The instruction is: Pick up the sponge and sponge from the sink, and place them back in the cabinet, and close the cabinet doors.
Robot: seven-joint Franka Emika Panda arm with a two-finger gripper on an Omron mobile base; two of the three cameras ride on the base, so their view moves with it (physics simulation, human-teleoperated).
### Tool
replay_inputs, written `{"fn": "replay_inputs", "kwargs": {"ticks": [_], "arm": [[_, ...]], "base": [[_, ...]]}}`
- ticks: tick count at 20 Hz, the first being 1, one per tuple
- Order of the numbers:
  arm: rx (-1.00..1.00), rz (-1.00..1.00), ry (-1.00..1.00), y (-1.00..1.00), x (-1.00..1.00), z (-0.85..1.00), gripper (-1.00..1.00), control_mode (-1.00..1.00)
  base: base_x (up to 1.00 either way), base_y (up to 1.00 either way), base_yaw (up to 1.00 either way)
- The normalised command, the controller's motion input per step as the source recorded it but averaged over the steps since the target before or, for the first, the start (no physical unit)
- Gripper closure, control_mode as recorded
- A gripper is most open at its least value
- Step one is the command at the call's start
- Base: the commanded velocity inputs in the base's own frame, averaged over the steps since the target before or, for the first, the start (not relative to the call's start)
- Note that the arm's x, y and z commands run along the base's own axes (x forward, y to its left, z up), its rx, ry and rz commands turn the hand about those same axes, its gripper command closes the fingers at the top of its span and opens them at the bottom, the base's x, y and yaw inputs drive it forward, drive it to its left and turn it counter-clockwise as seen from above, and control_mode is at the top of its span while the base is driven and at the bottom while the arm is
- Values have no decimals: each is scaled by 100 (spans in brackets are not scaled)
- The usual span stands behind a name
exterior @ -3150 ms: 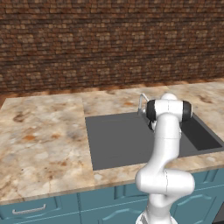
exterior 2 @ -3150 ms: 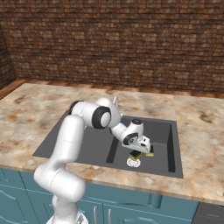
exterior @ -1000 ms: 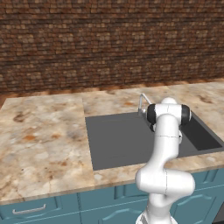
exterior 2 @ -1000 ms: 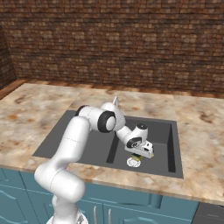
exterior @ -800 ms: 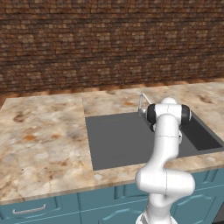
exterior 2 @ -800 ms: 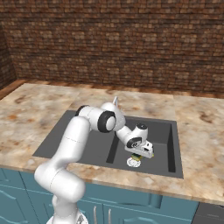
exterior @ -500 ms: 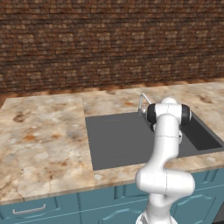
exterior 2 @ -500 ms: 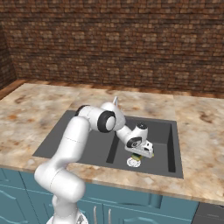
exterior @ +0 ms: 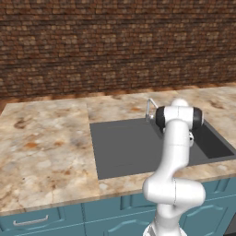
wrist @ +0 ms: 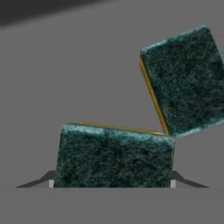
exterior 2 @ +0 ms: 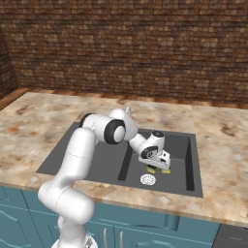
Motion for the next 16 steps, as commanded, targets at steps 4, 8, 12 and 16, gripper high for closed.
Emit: {"fn": "replay_inputs", "kwargs": {"ticks": [4, 8, 12, 16], "arm": [[0, 0, 0, 0, 0, 44, 100, -100], [0, 0, 0, 0, 0, 42, 100, -100], [0, 1, 0, 0, -7, 43, 100, -100], [0, 3, 0, 2, -15, 43, 100, -100]], "base": [[0, 0, 0], [0, 0, 0], [0, 0, 0], [0, 0, 0]]}}
